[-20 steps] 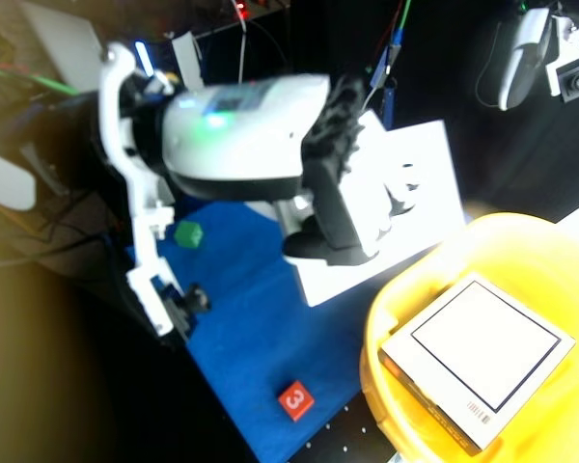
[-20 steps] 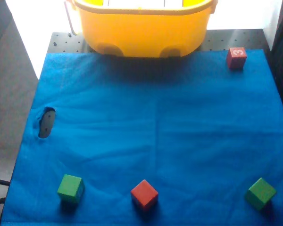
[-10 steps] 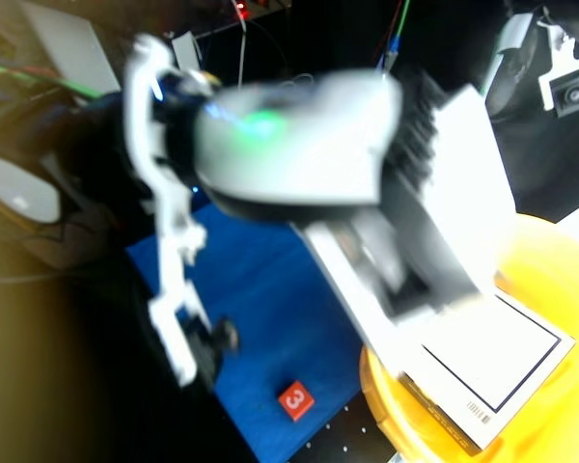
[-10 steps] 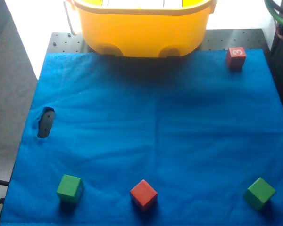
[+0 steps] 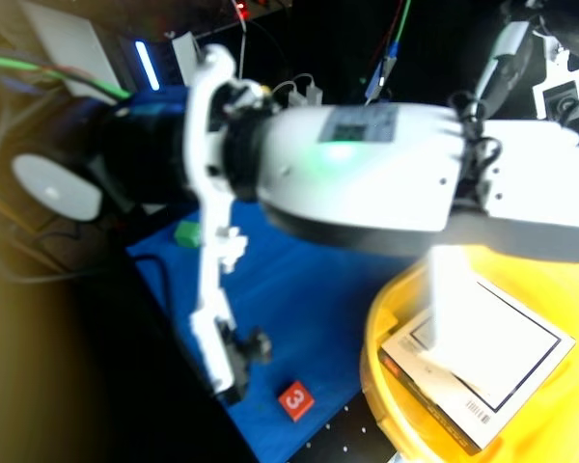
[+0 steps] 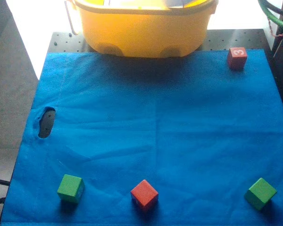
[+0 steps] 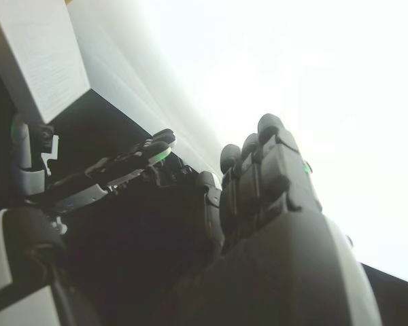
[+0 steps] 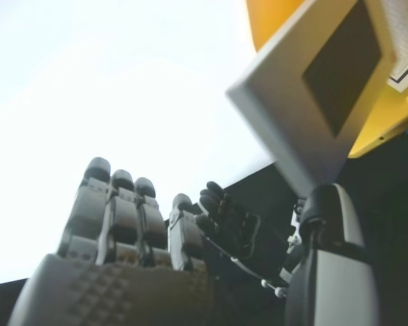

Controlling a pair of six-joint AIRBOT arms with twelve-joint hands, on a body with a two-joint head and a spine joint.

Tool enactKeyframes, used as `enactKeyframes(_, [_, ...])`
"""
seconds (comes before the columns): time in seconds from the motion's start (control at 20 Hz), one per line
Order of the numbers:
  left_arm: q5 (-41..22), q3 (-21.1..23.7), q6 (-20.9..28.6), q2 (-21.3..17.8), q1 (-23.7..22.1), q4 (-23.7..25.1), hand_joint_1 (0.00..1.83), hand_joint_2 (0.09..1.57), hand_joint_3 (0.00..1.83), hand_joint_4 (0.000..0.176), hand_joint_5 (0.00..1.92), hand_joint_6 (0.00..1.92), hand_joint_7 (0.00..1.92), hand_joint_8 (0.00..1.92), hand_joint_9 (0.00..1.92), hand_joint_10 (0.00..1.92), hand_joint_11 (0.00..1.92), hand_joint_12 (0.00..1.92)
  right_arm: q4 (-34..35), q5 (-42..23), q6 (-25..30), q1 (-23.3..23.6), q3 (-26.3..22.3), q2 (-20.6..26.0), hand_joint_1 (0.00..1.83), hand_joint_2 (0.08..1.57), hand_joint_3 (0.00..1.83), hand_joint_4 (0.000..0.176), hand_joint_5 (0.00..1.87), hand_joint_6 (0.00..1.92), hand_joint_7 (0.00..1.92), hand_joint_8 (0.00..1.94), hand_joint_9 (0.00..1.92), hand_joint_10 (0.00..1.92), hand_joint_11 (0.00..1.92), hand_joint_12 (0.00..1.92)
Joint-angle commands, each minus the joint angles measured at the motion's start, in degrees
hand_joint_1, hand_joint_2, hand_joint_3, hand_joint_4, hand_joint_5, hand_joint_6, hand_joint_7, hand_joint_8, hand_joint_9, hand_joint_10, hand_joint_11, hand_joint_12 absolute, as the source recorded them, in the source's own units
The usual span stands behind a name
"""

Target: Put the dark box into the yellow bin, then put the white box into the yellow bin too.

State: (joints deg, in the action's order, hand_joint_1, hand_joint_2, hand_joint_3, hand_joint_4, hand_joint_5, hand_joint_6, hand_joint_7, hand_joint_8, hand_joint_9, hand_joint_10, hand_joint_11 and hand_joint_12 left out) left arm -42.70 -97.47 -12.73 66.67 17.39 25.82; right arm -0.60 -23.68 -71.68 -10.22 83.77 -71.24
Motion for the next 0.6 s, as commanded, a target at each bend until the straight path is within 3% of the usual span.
enactKeyframes(0.0, [-5.73, -0.34, 0.36, 0.00, -0.42, -2.76, 0.99, 0.76, 0.00, 0.160, 0.23, 0.00, 0.19, 0.00, 0.11, 0.00, 0.08, 0.11, 0.18, -6.95, -0.09, 0.88, -0.41, 0.10, 0.64, 0.83, 0.00, 0.176, 0.00, 0.00, 0.00, 0.00, 0.00, 0.00, 0.00, 0.00])
enactKeyframes(0.15, [-5.43, -0.50, 0.89, -0.32, -0.28, -2.77, 0.99, 0.77, 0.00, 0.145, 0.22, 0.00, 0.19, 0.00, 0.12, 0.01, 0.10, 0.11, 0.17, -6.83, -0.09, 0.88, -1.63, 1.51, 0.70, 0.83, 0.00, 0.176, 0.00, 0.00, 0.00, 0.00, 0.00, 0.00, 0.00, 0.00])
enactKeyframes(0.2, [-5.26, -0.46, 1.04, -0.66, -0.27, -2.84, 0.98, 0.77, 0.00, 0.146, 0.22, 0.00, 0.18, 0.00, 0.12, 0.00, 0.09, 0.11, 0.17, -6.81, -0.09, 0.89, -2.25, 2.48, 0.73, 0.83, 0.00, 0.176, 0.00, 0.00, 0.00, 0.00, 0.00, 0.00, 0.00, 0.00])
enactKeyframes(0.3, [-5.12, -0.40, 1.15, -1.16, -0.11, -3.24, 0.97, 0.77, 0.00, 0.173, 0.22, 0.00, 0.17, 0.00, 0.10, 0.00, 0.07, 0.10, 0.17, -6.58, -0.09, 0.89, -2.95, 3.70, 0.73, 0.79, 0.00, 0.176, 0.00, 0.00, 0.00, 0.00, 0.00, 0.00, 0.00, 0.00])
enactKeyframes(0.4, [-5.06, -0.05, 1.16, -2.00, 0.37, -4.01, 0.97, 0.76, 0.00, 0.176, 0.22, 0.00, 0.17, 0.00, 0.10, 0.00, 0.07, 0.09, 0.17, -6.29, -0.09, 0.89, -3.97, 5.36, 0.66, 0.77, 0.00, 0.176, 0.00, 0.00, 0.00, 0.00, 0.00, 0.00, 0.00, 0.00])
enactKeyframes(0.55, [-5.31, 0.97, 1.16, -3.64, 1.41, -5.23, 0.95, 0.75, 0.00, 0.176, 0.20, 0.00, 0.17, 0.00, 0.10, 0.00, 0.07, 0.09, 0.15, -6.24, -0.09, 0.91, -6.17, 8.19, 0.75, 0.77, 0.00, 0.176, 0.00, 0.00, 0.00, 0.00, 0.00, 0.00, 0.00, 0.00])
